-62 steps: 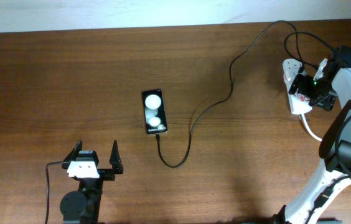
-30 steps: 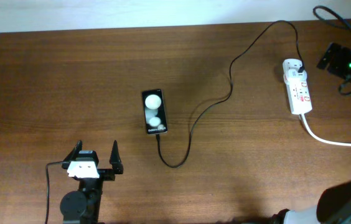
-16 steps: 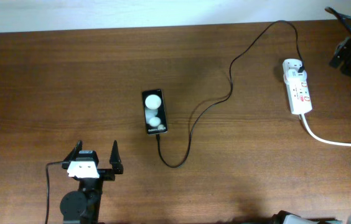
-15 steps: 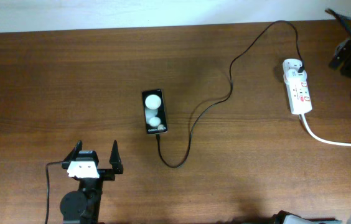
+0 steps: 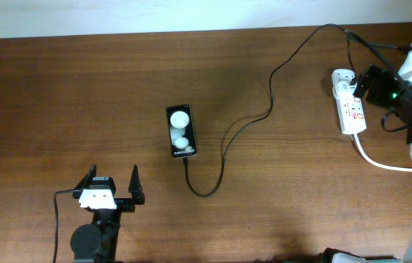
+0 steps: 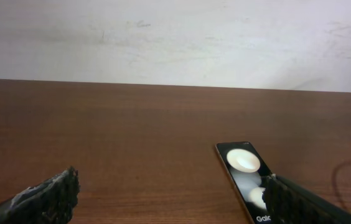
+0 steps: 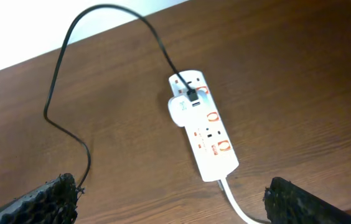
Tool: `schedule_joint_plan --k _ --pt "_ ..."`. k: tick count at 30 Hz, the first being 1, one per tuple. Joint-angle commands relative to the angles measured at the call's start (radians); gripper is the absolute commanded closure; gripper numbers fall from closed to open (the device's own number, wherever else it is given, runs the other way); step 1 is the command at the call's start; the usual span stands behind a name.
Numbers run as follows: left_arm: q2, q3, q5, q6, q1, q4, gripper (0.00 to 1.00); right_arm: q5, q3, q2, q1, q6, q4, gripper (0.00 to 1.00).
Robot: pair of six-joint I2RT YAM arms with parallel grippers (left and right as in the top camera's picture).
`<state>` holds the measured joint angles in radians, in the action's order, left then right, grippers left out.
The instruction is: Plug charger to phone and switch on socket
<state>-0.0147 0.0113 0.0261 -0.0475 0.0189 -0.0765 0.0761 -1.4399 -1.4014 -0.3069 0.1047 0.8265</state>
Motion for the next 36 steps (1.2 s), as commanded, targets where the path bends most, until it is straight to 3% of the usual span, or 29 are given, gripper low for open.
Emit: schedule_joint_plan --k 1,14,20,28,36 --pt "0.009 -0.002 -0.007 0.015 -0.007 -0.007 0.01 -0.008 0.042 0.01 0.022 0.0 0.001 0.02" --pt "0.009 -0.002 -0.007 0.015 -0.007 -0.007 0.01 -0.008 0.274 0.01 0.022 0.0 0.001 0.01" --pt "0.009 -0.002 -0.007 0.015 -0.007 -0.007 0.01 -0.008 0.292 0.014 0.028 0.0 0.0 0.01" --pt "0.009 -0.002 -0.007 0.015 -0.007 -0.007 0.01 -0.065 0.314 0.077 0.104 -0.001 0.031 0.01" --pt "0.009 -0.002 -0.007 0.015 -0.007 -0.007 0.01 -0.029 0.492 0.105 0.183 -0.048 0.015 0.01"
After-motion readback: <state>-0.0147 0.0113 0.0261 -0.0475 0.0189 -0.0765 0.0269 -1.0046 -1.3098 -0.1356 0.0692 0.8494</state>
